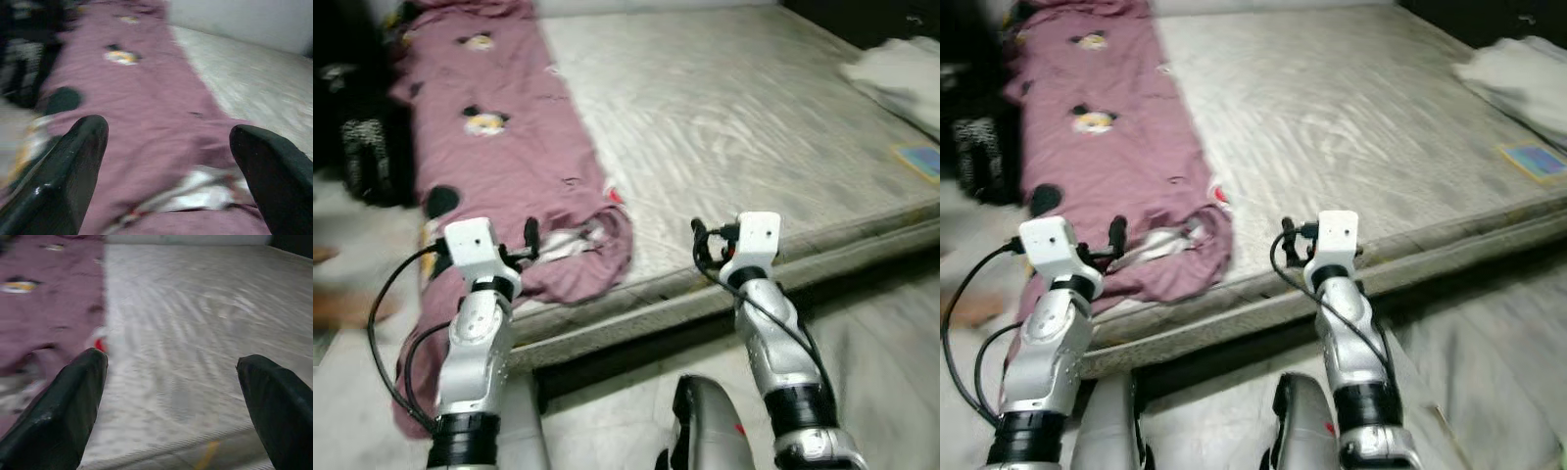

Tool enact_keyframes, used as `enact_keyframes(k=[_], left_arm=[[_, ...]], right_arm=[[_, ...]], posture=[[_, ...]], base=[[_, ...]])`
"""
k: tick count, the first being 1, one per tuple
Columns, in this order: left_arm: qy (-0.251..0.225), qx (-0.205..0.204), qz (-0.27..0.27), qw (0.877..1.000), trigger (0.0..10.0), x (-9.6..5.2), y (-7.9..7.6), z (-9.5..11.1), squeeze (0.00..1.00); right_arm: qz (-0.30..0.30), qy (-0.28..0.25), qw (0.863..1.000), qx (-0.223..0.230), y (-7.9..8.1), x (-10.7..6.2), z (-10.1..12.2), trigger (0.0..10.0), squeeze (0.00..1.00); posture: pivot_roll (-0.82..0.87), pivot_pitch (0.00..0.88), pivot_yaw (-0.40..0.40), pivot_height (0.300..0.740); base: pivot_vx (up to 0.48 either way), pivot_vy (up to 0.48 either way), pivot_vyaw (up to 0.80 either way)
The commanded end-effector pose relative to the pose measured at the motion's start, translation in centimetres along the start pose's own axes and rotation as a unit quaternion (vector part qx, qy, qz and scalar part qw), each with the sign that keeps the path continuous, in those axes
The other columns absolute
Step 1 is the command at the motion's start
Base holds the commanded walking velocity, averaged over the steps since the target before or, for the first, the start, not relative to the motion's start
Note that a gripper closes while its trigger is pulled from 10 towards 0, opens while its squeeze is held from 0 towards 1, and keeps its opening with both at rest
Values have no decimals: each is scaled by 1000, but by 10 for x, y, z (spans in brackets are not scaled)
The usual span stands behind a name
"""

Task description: Clean up the room

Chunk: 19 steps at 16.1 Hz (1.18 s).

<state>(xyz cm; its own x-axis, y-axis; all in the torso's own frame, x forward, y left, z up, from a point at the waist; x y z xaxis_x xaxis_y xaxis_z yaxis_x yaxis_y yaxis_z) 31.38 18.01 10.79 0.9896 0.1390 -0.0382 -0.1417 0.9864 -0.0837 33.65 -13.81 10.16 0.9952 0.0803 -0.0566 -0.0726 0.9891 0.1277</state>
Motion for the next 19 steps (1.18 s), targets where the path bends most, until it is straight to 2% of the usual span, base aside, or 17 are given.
enact_keyframes(k=[1,4,5,6,8,13,16,19], left_arm=[[18,-8,19,1000,10000,2,6,-5,0],[43,2,65,997,10000,11,20,-14,0],[44,2,71,997,10000,12,22,-14,0],[59,-5,87,994,10000,18,25,-15,0],[73,-6,85,994,10000,22,23,-19,0],[90,-1,44,995,10000,30,-2,-23,0],[101,2,7,995,10000,38,-27,-21,0],[107,-4,-5,994,10000,39,-40,-23,0]], right_arm=[[-2,2,1000,-2,-3,-4,1,10000,0],[-45,13,999,2,-24,-14,-6,10000,0],[-43,16,999,4,-24,-16,-6,10000,0],[-23,29,999,8,-15,-22,-8,10000,0],[-26,36,999,8,-16,-28,-12,10000,0],[-40,48,998,11,-22,-42,-12,10000,0],[-49,45,998,20,-25,-52,-7,10000,0],[-51,48,997,19,-25,-54,-7,10000,0]], posture=[[15,67,-51,576],[-1,85,-62,576],[-2,96,-66,576],[5,132,-70,576],[2,152,-69,576],[-30,177,-58,576],[-54,199,-50,576],[-59,206,-51,576]], base=[[0,0,0],[0,0,0],[0,0,0],[0,0,0],[0,0,0],[0,0,0],[0,0,-500],[0,0,0]])
Point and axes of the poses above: a point about 5 cm out from each wrist's last joint towards the gripper, its own x axis pointing out of the wrist towards the gripper, its own z axis along the axis of the wrist's last joint, y = z × x, the point moved 2 cm from there along x, pointing out of the wrist towards the gripper, and after that the axes turned 6 degrees about x, right-handed, at the moved point
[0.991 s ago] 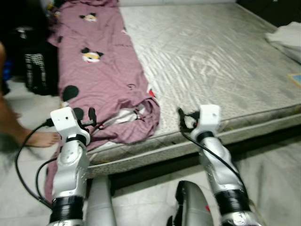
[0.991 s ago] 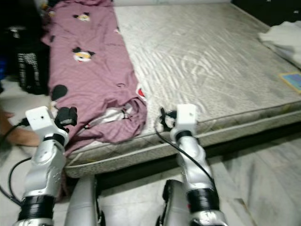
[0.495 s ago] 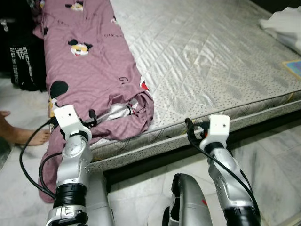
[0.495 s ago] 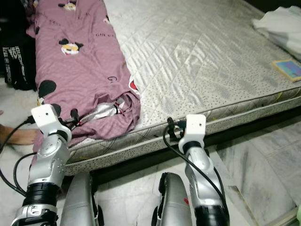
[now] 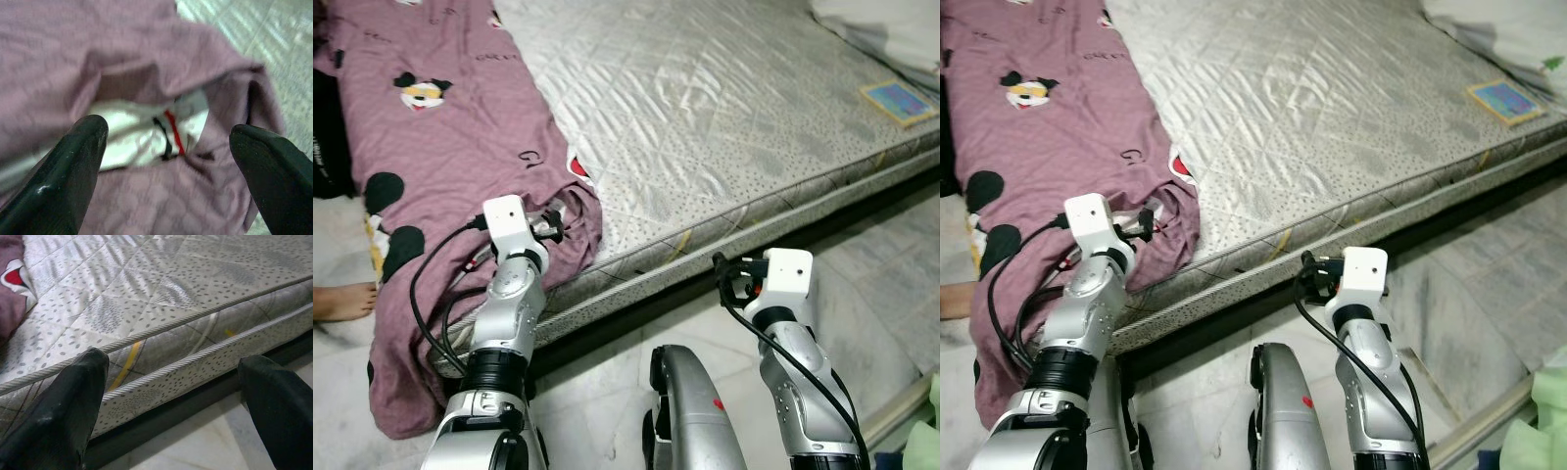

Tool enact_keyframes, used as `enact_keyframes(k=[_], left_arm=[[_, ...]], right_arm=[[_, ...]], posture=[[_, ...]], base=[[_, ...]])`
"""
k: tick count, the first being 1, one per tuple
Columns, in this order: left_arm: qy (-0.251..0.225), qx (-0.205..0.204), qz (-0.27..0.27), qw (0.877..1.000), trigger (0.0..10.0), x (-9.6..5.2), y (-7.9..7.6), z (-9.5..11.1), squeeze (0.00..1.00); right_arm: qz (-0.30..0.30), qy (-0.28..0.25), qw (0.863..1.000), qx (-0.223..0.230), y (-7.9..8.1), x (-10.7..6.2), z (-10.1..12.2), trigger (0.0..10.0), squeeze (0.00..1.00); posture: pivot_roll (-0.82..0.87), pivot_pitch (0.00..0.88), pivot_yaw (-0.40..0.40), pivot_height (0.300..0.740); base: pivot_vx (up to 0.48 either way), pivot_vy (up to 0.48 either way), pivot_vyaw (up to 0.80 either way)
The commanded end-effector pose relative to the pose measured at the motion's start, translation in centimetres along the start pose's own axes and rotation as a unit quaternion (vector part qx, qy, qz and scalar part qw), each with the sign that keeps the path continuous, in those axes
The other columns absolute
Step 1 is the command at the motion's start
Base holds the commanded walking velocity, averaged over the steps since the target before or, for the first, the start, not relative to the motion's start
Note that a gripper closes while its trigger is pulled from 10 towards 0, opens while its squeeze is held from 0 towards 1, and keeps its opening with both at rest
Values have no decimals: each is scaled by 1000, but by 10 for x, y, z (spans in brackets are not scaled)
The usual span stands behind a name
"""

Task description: Clean up the room

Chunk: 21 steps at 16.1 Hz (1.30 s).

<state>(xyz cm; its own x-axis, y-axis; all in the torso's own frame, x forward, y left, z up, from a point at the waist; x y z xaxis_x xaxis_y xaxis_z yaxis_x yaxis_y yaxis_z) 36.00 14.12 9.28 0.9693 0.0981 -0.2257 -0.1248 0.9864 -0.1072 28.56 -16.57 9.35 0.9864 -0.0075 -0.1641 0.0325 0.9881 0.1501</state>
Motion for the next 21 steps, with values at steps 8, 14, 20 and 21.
enact_keyframes(k=[8,14,20,21], left_arm=[[27,5,18,999,10000,16,3,-4,0],[-7,35,57,998,10000,31,37,22,0],[148,87,-48,984,10000,25,11,-33,0],[178,95,-84,976,10000,16,-10,-52,0]], right_arm=[[-36,15,999,-15,-27,-31,10,10000,0],[-67,61,996,-20,-46,-75,7,10000,0],[-71,87,994,-12,-45,-89,9,10000,0],[-70,89,993,-13,-45,-88,9,10000,0]], posture=[[-144,264,-53,576],[-210,382,-75,576],[-220,423,-75,576],[-218,419,-75,576]], base=[[0,0,0],[0,0,0],[0,0,0],[0,0,0]])
Point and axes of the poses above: a point about 5 cm out from each wrist's last joint towards the gripper, its own x axis pointing out of the wrist towards the gripper, its own z axis along the axis of the wrist's last joint, y = z × x, the point moved 2 cm from there along x, pointing out of the wrist towards the gripper, and after that the axes turned 6 degrees about x, right-handed, at the moved point
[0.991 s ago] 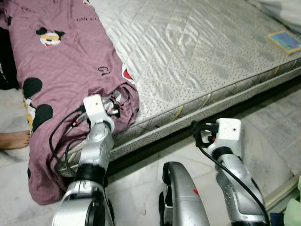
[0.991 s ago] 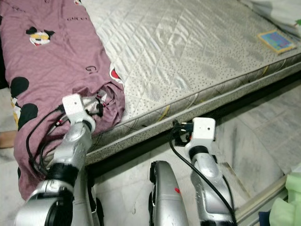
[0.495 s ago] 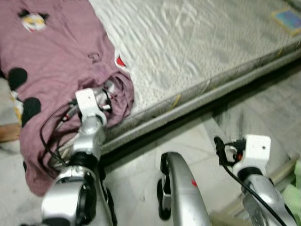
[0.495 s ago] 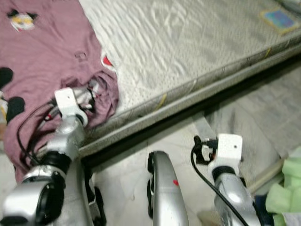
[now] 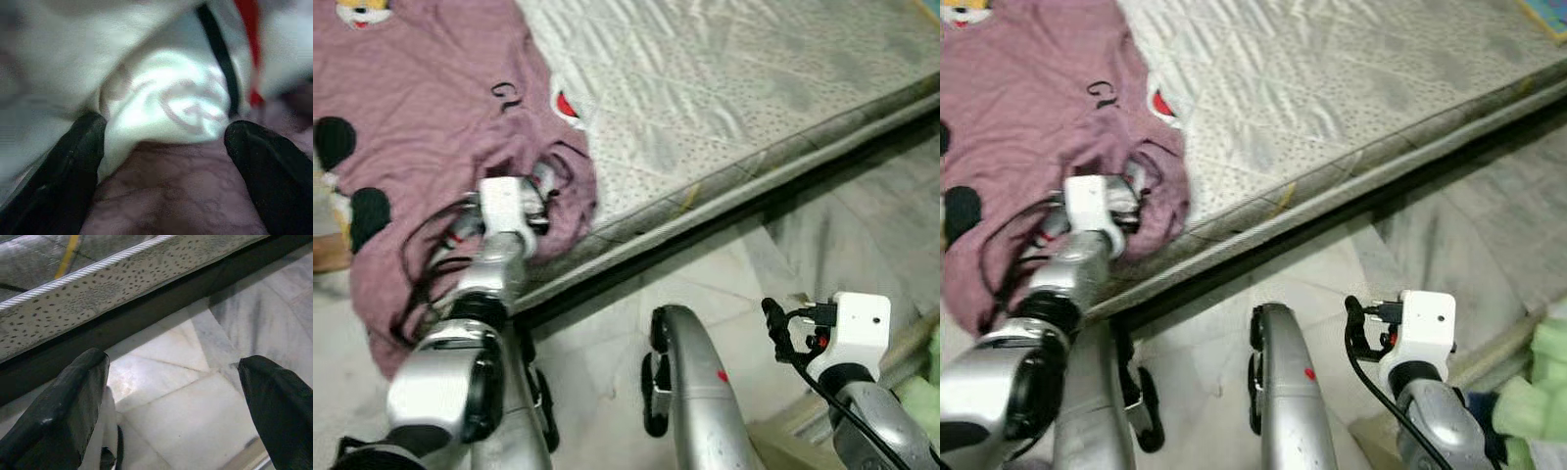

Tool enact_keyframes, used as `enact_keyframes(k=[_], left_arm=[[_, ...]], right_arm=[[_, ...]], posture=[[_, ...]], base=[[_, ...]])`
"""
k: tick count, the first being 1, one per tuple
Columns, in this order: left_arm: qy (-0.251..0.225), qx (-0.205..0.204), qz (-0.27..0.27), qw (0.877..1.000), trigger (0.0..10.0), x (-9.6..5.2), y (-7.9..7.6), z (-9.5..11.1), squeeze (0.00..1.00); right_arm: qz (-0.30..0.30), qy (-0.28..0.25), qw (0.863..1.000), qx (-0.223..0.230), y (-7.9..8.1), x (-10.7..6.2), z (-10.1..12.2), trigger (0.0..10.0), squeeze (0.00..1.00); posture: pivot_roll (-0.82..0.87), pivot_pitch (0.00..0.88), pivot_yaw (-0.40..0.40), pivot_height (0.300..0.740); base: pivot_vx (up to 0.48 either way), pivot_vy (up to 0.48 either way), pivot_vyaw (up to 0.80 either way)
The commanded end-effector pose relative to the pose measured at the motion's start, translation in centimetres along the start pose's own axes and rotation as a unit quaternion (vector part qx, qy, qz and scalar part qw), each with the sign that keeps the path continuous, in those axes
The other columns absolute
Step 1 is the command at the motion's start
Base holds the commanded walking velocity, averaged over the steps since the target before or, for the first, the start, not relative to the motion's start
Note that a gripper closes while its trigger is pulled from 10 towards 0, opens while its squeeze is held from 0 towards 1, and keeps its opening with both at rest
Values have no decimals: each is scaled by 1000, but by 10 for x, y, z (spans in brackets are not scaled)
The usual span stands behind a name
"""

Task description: Clean up the room

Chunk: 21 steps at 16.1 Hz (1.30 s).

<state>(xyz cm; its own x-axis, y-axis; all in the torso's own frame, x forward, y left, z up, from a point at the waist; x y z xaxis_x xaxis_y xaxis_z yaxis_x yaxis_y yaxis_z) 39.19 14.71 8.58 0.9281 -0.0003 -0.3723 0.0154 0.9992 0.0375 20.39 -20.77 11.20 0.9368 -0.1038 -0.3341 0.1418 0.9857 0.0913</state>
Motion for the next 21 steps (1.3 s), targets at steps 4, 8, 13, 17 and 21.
enact_keyframes(k=[4,8,13,17,21], left_arm=[[150,21,-165,975,10000,-32,-105,-94,0],[152,77,-228,959,10000,-47,-151,-99,0],[48,175,-284,942,10000,-50,-176,-68,0],[-59,205,-287,934,10000,-52,-176,-40,0],[-101,129,-210,964,10000,-37,-146,-15,0]], right_arm=[[-4,10,1000,-5,-2,1,-1,10000,0],[0,6,1000,-3,2,11,0,10000,0],[3,-3,1000,4,8,22,2,10000,0],[8,-13,1000,9,13,36,4,10000,0],[10,-22,1000,6,17,42,5,10000,0]], posture=[[-215,402,-81,576],[-196,375,-68,576],[-174,342,-49,576],[-140,300,-38,576],[-133,275,-32,576]], base=[[0,0,0],[0,0,0],[0,0,0],[0,0,0],[0,0,0]])
Point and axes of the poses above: a point about 5 cm out from each wrist's last joint towards the gripper, its own x axis pointing out of the wrist towards the gripper, its own z axis along the axis of the wrist's last joint, y = z × x, the point moved 2 cm from there along x, pointing out of the wrist towards the gripper, and after that the axes turned 6 degrees about x, right-handed, at the moved point
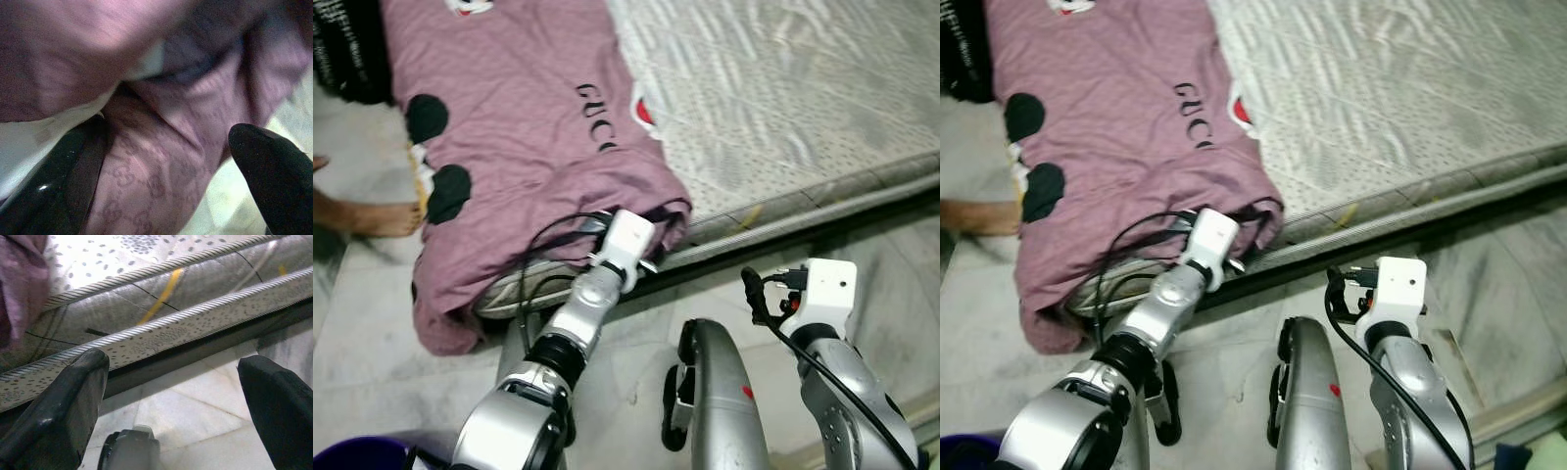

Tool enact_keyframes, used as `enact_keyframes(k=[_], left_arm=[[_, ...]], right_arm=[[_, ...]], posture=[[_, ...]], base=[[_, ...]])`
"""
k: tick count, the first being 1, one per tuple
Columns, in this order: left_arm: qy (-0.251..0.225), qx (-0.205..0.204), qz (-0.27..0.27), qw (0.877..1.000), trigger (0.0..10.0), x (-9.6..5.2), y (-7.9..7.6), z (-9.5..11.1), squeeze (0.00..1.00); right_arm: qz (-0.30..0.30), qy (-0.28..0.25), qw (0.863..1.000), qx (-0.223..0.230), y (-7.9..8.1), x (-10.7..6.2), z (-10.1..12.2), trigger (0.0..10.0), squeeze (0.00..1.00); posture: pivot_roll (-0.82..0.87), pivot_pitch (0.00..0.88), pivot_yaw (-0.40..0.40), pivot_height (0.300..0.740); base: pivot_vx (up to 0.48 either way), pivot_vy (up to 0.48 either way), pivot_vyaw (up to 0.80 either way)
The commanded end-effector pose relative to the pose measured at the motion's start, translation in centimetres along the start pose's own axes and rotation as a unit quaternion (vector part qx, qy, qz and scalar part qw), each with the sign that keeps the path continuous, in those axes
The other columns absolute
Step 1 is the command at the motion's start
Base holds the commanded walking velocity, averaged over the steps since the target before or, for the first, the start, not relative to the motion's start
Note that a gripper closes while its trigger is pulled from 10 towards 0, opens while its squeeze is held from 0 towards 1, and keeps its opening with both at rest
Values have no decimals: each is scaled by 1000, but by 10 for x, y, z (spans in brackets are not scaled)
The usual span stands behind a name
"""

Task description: Clean up the room

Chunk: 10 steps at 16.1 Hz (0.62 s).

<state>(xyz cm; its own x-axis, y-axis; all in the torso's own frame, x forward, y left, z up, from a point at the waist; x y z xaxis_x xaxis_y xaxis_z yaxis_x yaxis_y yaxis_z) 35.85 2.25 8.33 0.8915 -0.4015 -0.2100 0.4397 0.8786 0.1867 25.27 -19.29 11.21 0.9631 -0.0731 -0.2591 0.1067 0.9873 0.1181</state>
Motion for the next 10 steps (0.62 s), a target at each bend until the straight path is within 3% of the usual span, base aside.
enact_keyframes(k=[1,2,3,5,10], left_arm=[[-9,-51,-3,999,10000,3,-12,6,0],[-22,-47,5,999,10000,4,-5,12,0],[-38,-70,20,997,10000,7,4,23,0],[-55,-65,30,996,10000,10,9,33,0],[-40,-64,33,997,10000,15,21,37,0]], right_arm=[[-11,12,1000,-1,-4,-1,-8,10000,0],[-11,10,1000,0,-3,1,-8,10000,0],[-9,7,1000,-2,-2,4,-8,10000,0],[-8,4,1000,-3,-1,7,-9,10000,0],[-14,-2,1000,-3,-3,10,-8,10000,0]], posture=[[-131,269,-31,576],[-130,264,-29,576],[-126,255,-27,576],[-124,247,-24,576],[-128,238,-21,576]], base=[[0,0,0],[0,0,0],[0,0,0],[0,0,0],[0,0,0]])
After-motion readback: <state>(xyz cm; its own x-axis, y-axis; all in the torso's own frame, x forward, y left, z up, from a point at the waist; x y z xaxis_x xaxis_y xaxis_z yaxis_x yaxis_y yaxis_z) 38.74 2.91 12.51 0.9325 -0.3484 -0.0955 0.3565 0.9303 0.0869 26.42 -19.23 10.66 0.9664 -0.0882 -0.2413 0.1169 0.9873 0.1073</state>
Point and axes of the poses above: a point about 5 cm out from each wrist's last joint towards the gripper, its own x axis pointing out of the wrist towards the gripper, its own z axis along the axis of the wrist's last joint, y = z × x, the point moved 2 cm from there along x, pointing out of the wrist towards the gripper, and after that the axes turned 6 degrees about x, right-handed, at the moved point
